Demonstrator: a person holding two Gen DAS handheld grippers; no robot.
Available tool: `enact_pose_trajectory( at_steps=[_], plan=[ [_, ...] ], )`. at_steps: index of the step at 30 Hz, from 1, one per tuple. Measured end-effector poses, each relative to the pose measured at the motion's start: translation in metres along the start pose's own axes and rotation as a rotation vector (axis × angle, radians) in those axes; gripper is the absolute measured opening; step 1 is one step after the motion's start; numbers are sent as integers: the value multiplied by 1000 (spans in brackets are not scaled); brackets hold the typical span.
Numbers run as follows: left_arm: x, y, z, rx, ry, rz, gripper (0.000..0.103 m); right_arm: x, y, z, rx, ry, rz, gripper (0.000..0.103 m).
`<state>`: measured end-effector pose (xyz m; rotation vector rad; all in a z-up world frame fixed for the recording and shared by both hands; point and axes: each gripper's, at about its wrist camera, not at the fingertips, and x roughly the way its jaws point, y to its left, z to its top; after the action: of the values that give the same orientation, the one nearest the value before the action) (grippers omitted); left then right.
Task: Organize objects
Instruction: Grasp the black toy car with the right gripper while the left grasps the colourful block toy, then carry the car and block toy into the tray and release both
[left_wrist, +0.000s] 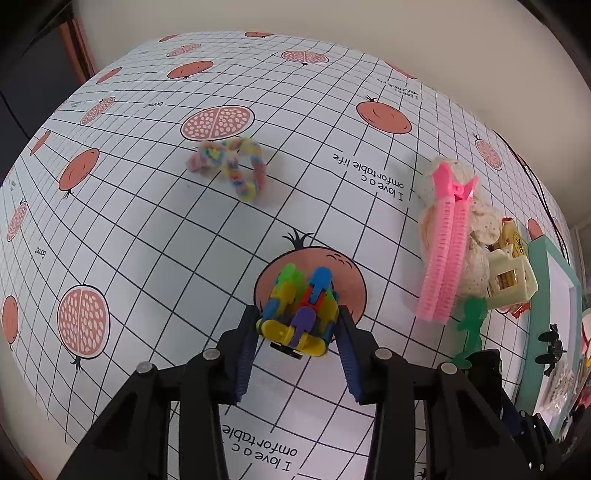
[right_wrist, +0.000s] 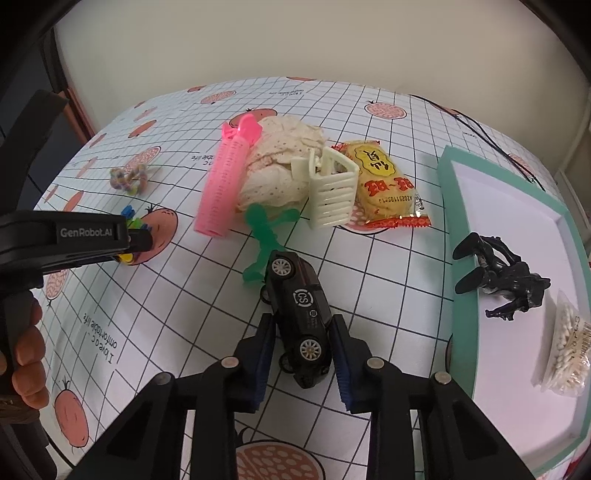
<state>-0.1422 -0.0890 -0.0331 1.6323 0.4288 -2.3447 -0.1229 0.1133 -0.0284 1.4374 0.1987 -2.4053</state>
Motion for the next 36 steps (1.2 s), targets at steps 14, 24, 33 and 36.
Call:
enact_pose_trajectory(
  at_steps=[14, 24, 33, 36],
  plan=[
    [-48, -12, 5, 10, -221, -14, 42, -28, -12, 6, 49, -95, 25, 31],
    [-73, -40, -1, 29, -313, -89, 42, -58, -28, 9, 65, -205, -8, 31],
    [-82, -75, -16, 93, -319, -132, 42, -67, -60, 2, 114, -209, -56, 31],
    [-85, -87, -23, 121, -318, -154, 42, -72, -74, -2, 139, -208, -69, 31]
  ],
)
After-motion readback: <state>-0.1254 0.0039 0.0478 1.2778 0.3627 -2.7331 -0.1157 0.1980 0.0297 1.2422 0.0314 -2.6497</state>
